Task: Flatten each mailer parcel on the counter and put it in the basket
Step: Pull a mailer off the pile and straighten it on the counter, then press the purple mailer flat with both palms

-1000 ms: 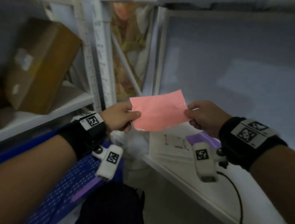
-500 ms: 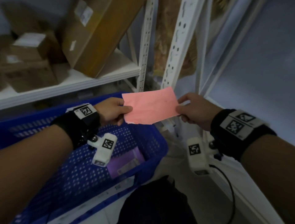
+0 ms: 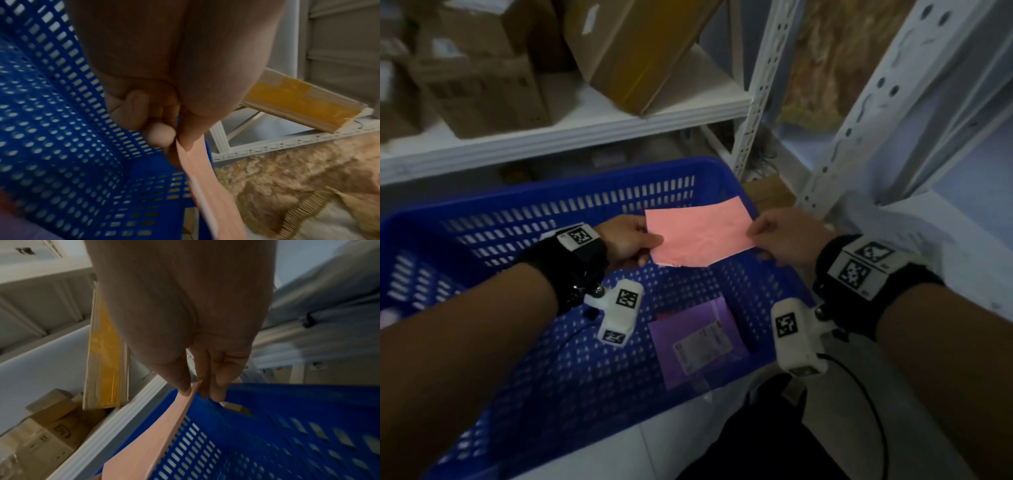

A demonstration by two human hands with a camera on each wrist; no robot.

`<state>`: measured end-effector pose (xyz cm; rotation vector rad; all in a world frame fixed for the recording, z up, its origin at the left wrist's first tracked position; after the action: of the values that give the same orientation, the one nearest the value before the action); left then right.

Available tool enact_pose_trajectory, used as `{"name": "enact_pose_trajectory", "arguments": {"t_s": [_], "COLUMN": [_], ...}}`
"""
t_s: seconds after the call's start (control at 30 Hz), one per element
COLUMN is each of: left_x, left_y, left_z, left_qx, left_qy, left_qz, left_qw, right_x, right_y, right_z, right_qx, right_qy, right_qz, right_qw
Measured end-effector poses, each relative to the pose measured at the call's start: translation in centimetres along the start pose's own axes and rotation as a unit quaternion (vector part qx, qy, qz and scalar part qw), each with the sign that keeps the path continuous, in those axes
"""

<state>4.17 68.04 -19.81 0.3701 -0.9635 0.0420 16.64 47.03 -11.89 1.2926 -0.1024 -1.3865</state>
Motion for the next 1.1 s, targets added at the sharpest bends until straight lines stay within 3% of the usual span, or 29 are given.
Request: {"name": "enact_pose_trajectory", "arguments": {"t_s": [0.2,0.37,0.63,0.83,1.03,1.1], "left_x": [-4.0,-6.8,-8.2,-1.1,13.2,18.5], "left_y": [-0.5,-0.6,-3.3,-4.6,-11.6,-13.9], "left_z": [-3.5,-6.3,-7.7,-5.9,0.1,3.6], "left_qx": [0.027,0.045,0.044,0.029,-0.1,-0.105], "left_qy": [0.058,0.079,0.166,0.089,-0.056,-0.097], "left_qz": [0.005,-0.021,-0.09,-0.135,-0.268,-0.283], "left_qw": [0.998,0.996,0.981,0.986,0.957,0.948], "right_x": [0.9,1.2,1.5,0.8,-0.6,-0.5], "right_y": [-4.7,-6.2,-5.4,-0.3,7.4,10.6], "right_z": [-2.2,-4.6,-4.3,-1.0,5.9,9.3], "right_qx": [-0.115,-0.144,-0.116,-0.036,0.032,0.064], "right_qy": [-0.05,-0.053,-0.03,0.001,0.025,0.026], "right_qz": [0.084,0.145,0.073,0.021,0.023,0.029], "right_qw": [0.989,0.977,0.99,0.999,0.999,0.997]}}
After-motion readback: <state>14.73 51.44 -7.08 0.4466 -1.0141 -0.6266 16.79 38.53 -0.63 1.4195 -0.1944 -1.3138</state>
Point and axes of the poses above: each hand's wrist, its own z-axis away from the middle knuckle, its own y-axis out of the back of the hand, x = y × z, the point moved 7 cm from there along -z, towards the middle knuckle, and after that the axes turned 4 degrees about -x, right-handed, at the moved point
